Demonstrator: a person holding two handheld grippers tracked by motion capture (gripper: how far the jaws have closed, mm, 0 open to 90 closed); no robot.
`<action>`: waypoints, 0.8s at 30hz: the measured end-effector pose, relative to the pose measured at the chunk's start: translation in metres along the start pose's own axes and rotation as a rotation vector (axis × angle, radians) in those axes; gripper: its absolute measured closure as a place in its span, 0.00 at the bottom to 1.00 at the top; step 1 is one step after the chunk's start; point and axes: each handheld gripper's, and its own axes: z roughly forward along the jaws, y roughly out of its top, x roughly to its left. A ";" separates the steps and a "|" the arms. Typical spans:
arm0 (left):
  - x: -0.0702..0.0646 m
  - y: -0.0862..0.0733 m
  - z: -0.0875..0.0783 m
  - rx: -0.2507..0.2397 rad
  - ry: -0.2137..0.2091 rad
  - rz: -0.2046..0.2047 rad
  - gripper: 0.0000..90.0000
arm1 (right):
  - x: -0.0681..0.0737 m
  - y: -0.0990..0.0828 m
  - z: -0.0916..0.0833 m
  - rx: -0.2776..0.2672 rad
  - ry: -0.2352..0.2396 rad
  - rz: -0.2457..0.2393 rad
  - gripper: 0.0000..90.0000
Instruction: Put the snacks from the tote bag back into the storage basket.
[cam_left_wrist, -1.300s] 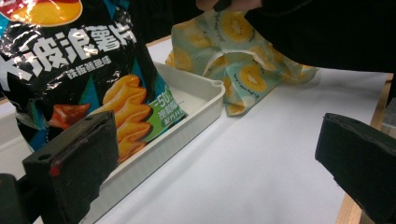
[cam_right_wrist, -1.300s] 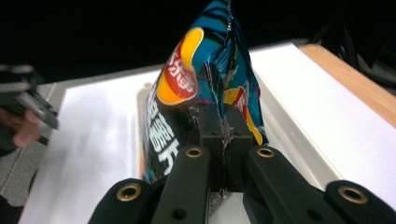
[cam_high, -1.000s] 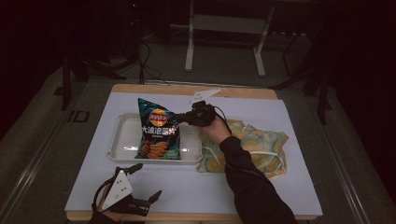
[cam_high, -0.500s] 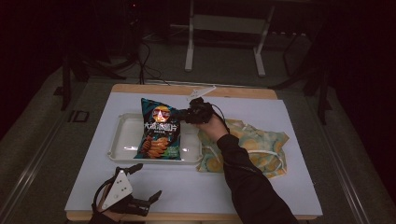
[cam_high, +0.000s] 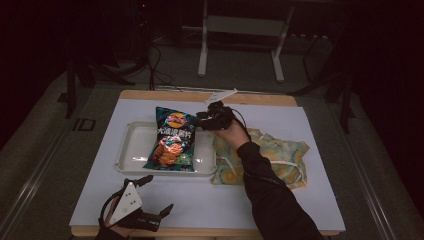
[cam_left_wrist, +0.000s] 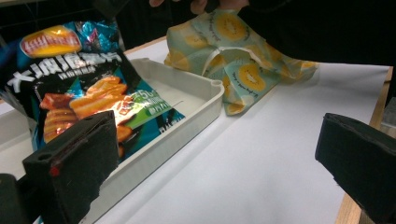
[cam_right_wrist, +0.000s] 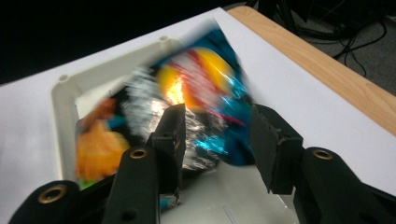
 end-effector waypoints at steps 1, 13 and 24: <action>0.000 0.000 0.000 0.001 0.000 0.000 0.00 | 0.000 0.001 -0.002 -0.001 0.001 0.002 0.59; 0.000 0.000 0.000 0.002 0.005 -0.001 0.00 | 0.010 0.004 -0.027 0.000 0.016 -0.007 0.40; 0.000 0.000 0.001 0.006 0.005 -0.003 0.00 | 0.001 -0.008 -0.060 -0.037 -0.028 0.037 0.16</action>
